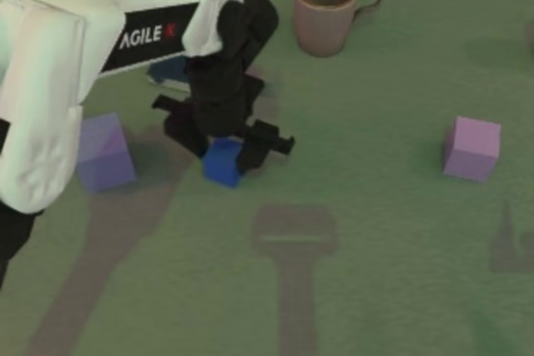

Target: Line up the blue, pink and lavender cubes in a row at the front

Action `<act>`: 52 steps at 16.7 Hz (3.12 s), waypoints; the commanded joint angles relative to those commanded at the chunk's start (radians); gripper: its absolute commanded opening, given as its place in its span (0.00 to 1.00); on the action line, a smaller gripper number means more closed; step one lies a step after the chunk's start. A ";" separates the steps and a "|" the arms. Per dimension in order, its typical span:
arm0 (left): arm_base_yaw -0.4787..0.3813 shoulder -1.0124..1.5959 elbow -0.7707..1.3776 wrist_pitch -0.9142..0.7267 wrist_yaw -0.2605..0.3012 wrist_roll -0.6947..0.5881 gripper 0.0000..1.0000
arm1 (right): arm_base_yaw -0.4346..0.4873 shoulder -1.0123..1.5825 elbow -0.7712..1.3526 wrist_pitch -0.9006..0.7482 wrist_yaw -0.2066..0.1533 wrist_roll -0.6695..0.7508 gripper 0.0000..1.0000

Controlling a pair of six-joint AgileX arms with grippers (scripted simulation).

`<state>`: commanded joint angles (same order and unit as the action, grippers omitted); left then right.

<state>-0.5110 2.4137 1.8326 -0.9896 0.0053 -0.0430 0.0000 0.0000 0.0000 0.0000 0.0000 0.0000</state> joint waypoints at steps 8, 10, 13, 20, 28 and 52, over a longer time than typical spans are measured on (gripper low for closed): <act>0.000 0.000 0.000 0.000 0.000 0.000 0.00 | 0.000 0.000 0.000 0.000 0.000 0.000 1.00; 0.000 0.000 0.000 0.000 0.000 0.000 0.00 | 0.000 0.000 0.000 0.000 0.000 0.000 1.00; 0.001 -0.031 0.012 -0.012 -0.002 0.002 0.00 | 0.000 0.000 0.000 0.000 0.000 0.000 1.00; 0.019 -0.081 0.174 -0.231 -0.002 -0.001 0.00 | 0.000 0.000 0.000 0.000 0.000 0.000 1.00; -0.011 -0.082 0.193 -0.249 -0.004 -0.035 0.00 | 0.000 0.000 0.000 0.000 0.000 0.000 1.00; -0.529 -0.114 0.173 -0.277 -0.029 -0.988 0.00 | 0.000 0.000 0.000 0.000 0.000 0.000 1.00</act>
<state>-1.0402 2.2995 2.0052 -1.2668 -0.0237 -1.0311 0.0000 0.0000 0.0000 0.0000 0.0000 0.0000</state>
